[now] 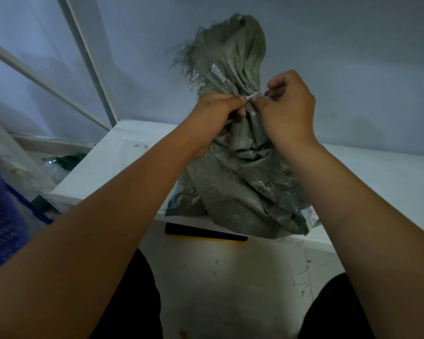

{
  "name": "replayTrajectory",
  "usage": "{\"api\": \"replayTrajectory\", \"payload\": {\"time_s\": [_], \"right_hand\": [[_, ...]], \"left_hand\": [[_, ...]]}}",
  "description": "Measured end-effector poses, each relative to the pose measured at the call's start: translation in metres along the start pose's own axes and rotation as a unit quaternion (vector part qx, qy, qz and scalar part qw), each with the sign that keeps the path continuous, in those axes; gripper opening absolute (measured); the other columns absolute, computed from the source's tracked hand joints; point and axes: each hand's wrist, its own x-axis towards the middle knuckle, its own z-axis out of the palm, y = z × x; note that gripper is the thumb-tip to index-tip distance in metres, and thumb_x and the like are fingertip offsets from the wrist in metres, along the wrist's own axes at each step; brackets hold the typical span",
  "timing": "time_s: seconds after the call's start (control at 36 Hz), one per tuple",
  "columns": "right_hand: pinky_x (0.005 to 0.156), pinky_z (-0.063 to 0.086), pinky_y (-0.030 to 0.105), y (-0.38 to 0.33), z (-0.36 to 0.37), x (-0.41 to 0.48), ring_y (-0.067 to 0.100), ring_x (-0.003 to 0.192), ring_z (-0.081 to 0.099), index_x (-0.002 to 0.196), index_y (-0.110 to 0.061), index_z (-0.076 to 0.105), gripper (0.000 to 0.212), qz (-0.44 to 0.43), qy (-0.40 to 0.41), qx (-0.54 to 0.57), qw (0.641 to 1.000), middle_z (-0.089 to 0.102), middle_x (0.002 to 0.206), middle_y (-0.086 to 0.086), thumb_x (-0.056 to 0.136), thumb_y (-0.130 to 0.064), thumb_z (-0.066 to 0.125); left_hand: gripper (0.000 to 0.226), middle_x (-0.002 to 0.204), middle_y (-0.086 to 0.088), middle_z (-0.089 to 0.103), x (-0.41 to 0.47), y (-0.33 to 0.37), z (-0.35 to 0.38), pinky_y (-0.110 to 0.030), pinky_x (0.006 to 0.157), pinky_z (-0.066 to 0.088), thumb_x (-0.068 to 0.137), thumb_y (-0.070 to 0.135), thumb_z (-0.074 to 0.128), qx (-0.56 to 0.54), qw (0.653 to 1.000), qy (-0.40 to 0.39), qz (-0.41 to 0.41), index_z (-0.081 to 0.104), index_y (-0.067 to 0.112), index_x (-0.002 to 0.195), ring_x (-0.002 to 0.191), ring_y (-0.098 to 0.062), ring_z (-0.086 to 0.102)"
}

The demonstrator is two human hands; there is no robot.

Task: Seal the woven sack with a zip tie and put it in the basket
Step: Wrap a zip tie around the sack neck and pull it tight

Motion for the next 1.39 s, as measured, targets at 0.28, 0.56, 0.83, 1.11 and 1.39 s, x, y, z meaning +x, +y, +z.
{"api": "replayTrajectory", "payload": {"time_s": [0.28, 0.56, 0.83, 1.11, 1.39], "right_hand": [[0.056, 0.038, 0.003, 0.004, -0.004, 0.006, 0.008, 0.075, 0.059, 0.087, -0.016, 0.067, 0.008, 0.03, 0.003, -0.018, 0.999, 0.064, 0.082, -0.005, 0.083, -0.018, 0.074], [0.06, 0.038, 0.001, 0.003, -0.006, 0.003, 0.007, 0.072, 0.06, 0.08, -0.019, 0.069, 0.012, -0.033, 0.008, -0.017, 0.999, 0.064, 0.075, -0.007, 0.08, -0.006, 0.07], [0.075, 0.054, 0.016, -0.002, -0.007, 0.0, 0.008, 0.085, 0.07, 0.096, -0.017, 0.079, 0.014, -0.031, -0.085, 0.049, 0.995, 0.075, 0.086, -0.005, 0.089, -0.027, 0.071], [0.084, 0.057, 0.03, 0.008, -0.008, 0.005, 0.013, 0.089, 0.071, 0.099, -0.014, 0.077, 0.022, -0.037, -0.105, 0.005, 0.994, 0.075, 0.09, 0.001, 0.084, -0.03, 0.078], [0.09, 0.056, 0.031, 0.005, -0.015, 0.003, 0.013, 0.093, 0.069, 0.108, -0.011, 0.076, 0.029, -0.078, -0.12, -0.058, 0.988, 0.074, 0.099, 0.005, 0.087, -0.03, 0.075]], "left_hand": [[0.033, 0.068, -0.003, 0.064, 0.004, -0.004, -0.001, -0.035, 0.078, 0.046, 0.092, 0.02, 0.06, -0.002, 0.999, 0.0, 0.036, 0.065, 0.015, 0.059, 0.078, -0.021, 0.06], [0.031, 0.072, -0.007, 0.064, 0.002, -0.004, 0.003, -0.036, 0.081, 0.047, 0.089, 0.023, 0.061, 0.02, 0.998, -0.005, 0.054, 0.066, 0.014, 0.06, 0.08, -0.023, 0.057], [0.032, 0.076, -0.008, 0.065, 0.004, -0.005, -0.004, -0.029, 0.076, 0.045, 0.098, 0.02, 0.054, 0.08, 0.994, 0.01, 0.067, 0.066, 0.015, 0.069, 0.076, -0.017, 0.06], [0.031, 0.08, -0.016, 0.067, 0.001, -0.004, -0.01, -0.028, 0.073, 0.042, 0.099, 0.017, 0.052, 0.202, 0.972, -0.026, 0.114, 0.067, 0.021, 0.072, 0.074, -0.019, 0.054], [0.027, 0.09, -0.029, 0.068, -0.001, -0.004, -0.009, -0.051, 0.084, 0.051, 0.088, 0.033, 0.054, 0.228, 0.964, -0.038, 0.134, 0.073, 0.019, 0.075, 0.087, -0.045, 0.062]]}}
